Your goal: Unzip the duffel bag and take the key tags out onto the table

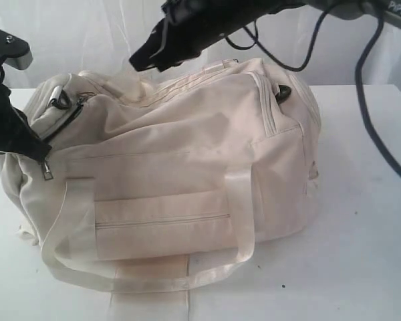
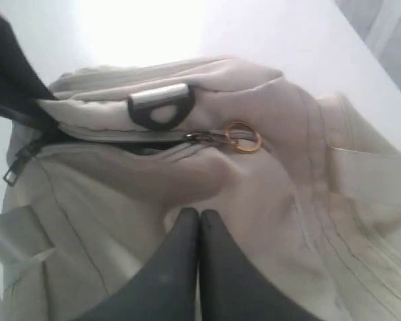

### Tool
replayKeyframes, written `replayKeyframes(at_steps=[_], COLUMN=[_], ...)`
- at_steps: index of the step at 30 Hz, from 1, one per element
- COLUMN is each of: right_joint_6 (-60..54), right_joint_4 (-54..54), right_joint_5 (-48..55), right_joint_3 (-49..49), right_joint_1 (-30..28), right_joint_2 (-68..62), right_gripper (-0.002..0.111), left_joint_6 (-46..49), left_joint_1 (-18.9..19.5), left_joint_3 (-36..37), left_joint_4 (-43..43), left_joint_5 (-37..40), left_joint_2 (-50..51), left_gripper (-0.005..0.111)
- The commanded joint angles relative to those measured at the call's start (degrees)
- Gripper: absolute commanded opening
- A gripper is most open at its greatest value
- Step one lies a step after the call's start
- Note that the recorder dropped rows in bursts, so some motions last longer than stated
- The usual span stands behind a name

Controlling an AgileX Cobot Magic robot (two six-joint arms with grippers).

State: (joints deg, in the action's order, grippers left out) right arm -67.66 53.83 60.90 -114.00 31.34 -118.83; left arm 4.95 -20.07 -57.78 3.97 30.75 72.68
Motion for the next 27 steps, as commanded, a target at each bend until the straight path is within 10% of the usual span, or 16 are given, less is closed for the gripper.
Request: replayKeyframes(at_steps=[1, 6, 17, 27], right_joint_6=[-0.4, 0.0, 9.7, 23.3], right_joint_4=[6.3, 14.5, 5.1, -9.7], right_joint_5=[-1.2, 2.4, -7.0, -19.0], right_joint_3=[-0.5, -4.4, -12.7, -12.8], right_joint_1=[-4.7, -4.2, 6.1, 9.7], right_joint_2=[-1.9, -7.1, -13.6, -14.5], right_gripper=[0.0, 0.0, 0.001, 0.053], left_joint_6=[7.5, 22.7, 22.9, 12.2], left_joint_1=[0.0, 0.0, 0.0, 0.0], left_joint_3=[0.4, 0.4, 0.4, 0.4], left_joint_4=[-7.9, -21.9, -21.9, -14.1], left_joint_5=[3.2, 4.0, 6.2, 6.1], left_joint_2=[-0.7, -0.7, -0.7, -0.7], left_gripper=[0.0, 0.0, 0.0, 0.0])
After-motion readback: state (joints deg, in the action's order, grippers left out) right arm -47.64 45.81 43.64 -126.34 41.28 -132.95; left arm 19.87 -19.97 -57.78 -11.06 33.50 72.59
